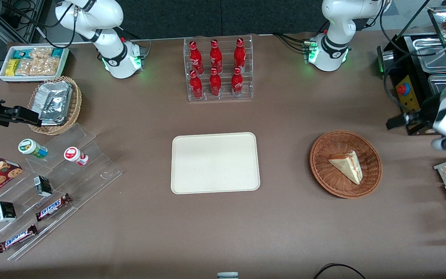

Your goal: Place sandwich from basket to tray

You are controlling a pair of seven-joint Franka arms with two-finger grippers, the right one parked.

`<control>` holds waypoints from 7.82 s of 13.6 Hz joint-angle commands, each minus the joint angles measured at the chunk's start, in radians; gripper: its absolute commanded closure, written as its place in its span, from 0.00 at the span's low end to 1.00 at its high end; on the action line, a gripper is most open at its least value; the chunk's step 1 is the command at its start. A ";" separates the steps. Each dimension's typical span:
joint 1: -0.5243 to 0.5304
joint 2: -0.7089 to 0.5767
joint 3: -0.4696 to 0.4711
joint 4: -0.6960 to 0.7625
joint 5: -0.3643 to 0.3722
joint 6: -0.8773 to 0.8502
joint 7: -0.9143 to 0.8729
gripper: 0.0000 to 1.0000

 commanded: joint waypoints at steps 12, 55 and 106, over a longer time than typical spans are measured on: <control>-0.012 -0.055 -0.006 -0.670 0.011 0.854 -0.504 0.00; -0.420 0.034 -0.014 -0.245 0.053 0.460 -0.629 0.91; -0.155 -0.271 -0.001 0.045 -0.009 -0.206 -0.030 0.00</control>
